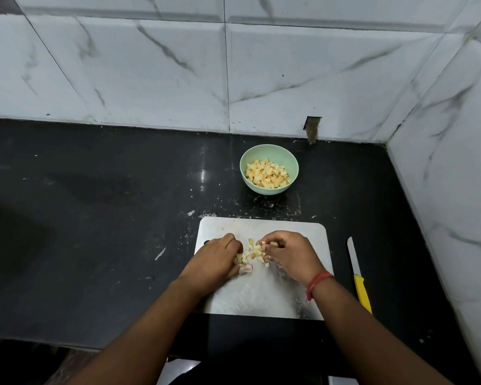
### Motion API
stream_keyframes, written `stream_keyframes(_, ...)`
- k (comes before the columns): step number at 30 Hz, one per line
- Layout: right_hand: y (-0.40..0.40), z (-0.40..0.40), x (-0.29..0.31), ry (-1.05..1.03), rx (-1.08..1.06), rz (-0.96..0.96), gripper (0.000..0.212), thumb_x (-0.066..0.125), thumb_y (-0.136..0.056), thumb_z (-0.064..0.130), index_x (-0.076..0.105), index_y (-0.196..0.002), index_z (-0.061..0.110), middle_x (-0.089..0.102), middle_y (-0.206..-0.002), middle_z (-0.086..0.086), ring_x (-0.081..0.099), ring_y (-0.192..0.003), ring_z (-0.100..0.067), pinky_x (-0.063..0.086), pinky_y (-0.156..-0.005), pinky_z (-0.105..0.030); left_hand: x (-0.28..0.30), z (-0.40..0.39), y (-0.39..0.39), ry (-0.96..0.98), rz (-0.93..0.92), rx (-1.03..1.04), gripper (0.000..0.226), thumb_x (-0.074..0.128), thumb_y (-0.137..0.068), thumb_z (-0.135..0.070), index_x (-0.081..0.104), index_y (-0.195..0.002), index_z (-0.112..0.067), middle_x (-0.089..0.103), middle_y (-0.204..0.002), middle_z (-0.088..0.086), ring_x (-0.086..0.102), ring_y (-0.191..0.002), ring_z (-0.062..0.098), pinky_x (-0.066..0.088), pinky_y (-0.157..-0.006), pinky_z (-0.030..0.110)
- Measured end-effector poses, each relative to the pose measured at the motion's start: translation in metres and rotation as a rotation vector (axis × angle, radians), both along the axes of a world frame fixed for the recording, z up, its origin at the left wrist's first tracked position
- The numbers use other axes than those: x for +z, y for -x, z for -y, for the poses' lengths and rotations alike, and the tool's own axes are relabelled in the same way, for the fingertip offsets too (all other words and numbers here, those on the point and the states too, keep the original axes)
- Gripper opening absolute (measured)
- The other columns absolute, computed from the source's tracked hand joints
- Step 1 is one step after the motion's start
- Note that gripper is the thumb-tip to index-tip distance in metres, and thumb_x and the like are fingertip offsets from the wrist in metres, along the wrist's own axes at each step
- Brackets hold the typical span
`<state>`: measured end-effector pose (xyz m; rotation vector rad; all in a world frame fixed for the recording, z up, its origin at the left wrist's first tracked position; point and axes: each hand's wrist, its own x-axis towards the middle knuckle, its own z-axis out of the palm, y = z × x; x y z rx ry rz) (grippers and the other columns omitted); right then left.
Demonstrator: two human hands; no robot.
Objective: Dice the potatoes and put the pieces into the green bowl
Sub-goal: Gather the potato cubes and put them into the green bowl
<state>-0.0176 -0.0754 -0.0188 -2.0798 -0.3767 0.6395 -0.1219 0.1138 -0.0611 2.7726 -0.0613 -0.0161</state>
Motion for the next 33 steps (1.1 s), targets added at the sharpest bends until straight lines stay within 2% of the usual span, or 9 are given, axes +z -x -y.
stream_keyframes(4,-0.002,0.003,0.016,-0.209,-0.122,-0.217,0.009,0.07,-0.088,0.007,0.076,-0.092,0.012,0.075,-0.088,-0.002,0.072,-0.082,-0.017,0.055,-0.07,-0.018,0.002,-0.002,-0.002,0.072,0.011,0.015,0.013,0.062,-0.089,-0.021,0.059,-0.1,-0.015,0.055,-0.099,-0.001,0.053,-0.077,0.021,0.036,-0.066,0.031)
stream_keyframes(7,-0.016,-0.001,0.033,-0.304,-0.135,-0.207,0.007,0.069,-0.089,0.008,0.075,-0.091,0.011,0.074,-0.086,-0.007,0.071,-0.084,-0.02,0.057,-0.081,-0.029,0.007,-0.001,-0.005,0.112,0.006,0.009,0.012,0.052,-0.09,-0.027,0.058,-0.093,-0.017,0.056,-0.094,-0.003,0.05,-0.073,0.017,0.034,-0.064,0.03)
stream_keyframes(9,-0.036,-0.009,0.046,-0.35,-0.144,-0.147,0.006,0.069,-0.089,0.01,0.074,-0.091,0.01,0.073,-0.083,-0.006,0.07,-0.081,-0.014,0.056,-0.081,-0.027,0.011,-0.001,-0.009,0.162,-0.004,0.031,0.005,0.057,-0.093,-0.021,0.058,-0.092,-0.017,0.056,-0.092,-0.006,0.046,-0.072,0.012,0.033,-0.065,0.028)
stream_keyframes(12,-0.073,-0.028,0.062,-0.227,-0.18,0.125,0.008,0.069,-0.089,0.017,0.073,-0.096,0.017,0.072,-0.094,0.008,0.065,-0.088,0.001,0.048,-0.074,-0.012,0.023,0.0,-0.025,0.316,0.032,0.143,0.011,0.066,-0.095,-0.026,0.056,-0.09,-0.023,0.056,-0.088,-0.011,0.049,-0.073,0.007,0.038,-0.065,0.028)
stream_keyframes(14,-0.098,-0.042,0.065,-0.106,-0.166,0.337,0.014,0.066,-0.092,0.017,0.072,-0.104,0.018,0.069,-0.106,0.007,0.063,-0.098,-0.004,0.046,-0.076,-0.01,0.037,0.002,-0.045,0.426,0.095,0.206,0.012,0.064,-0.096,-0.033,0.056,-0.09,-0.026,0.057,-0.087,-0.01,0.053,-0.077,0.007,0.041,-0.065,0.027)
stream_keyframes(16,-0.118,-0.055,0.061,0.129,0.033,0.532,0.024,0.059,-0.095,0.015,0.069,-0.116,0.017,0.065,-0.118,0.0,0.061,-0.107,-0.015,0.047,-0.089,-0.02,0.052,0.003,-0.068,0.508,0.156,0.264,0.015,0.062,-0.097,-0.04,0.059,-0.093,-0.026,0.059,-0.086,-0.011,0.055,-0.079,0.007,0.042,-0.065,0.025)
stream_keyframes(19,-0.132,-0.067,0.055,0.432,0.254,0.627,0.033,0.051,-0.097,0.014,0.063,-0.127,0.017,0.06,-0.129,-0.005,0.057,-0.116,-0.025,0.045,-0.098,-0.033,0.066,-0.002,-0.096,0.531,0.228,0.291,0.01,0.062,-0.099,-0.035,0.062,-0.096,-0.025,0.062,-0.089,-0.013,0.058,-0.081,0.006,0.042,-0.063,0.025)
stream_keyframes(28,-0.085,-0.05,0.042,0.007,0.064,0.755,0.021,0.051,-0.094,0.009,0.069,-0.103,0.014,0.064,-0.102,0.002,0.059,-0.097,-0.016,0.051,-0.084,-0.032,0.047,-0.007,-0.093,0.598,0.233,0.359,0.013,0.062,-0.099,-0.032,0.064,-0.092,-0.022,0.063,-0.083,-0.01,0.059,-0.075,0.011,0.048,-0.063,0.034)
stream_keyframes(33,-0.04,-0.032,0.002,0.102,0.238,0.639,0.023,0.05,-0.095,0.011,0.068,-0.108,0.016,0.061,-0.103,0.003,0.056,-0.098,-0.015,0.049,-0.086,-0.032,0.025,-0.011,-0.055,0.489,0.147,0.402,0.019,0.058,-0.1,-0.039,0.062,-0.088,-0.024,0.061,-0.082,-0.012,0.056,-0.076,0.005,0.047,-0.066,0.033)
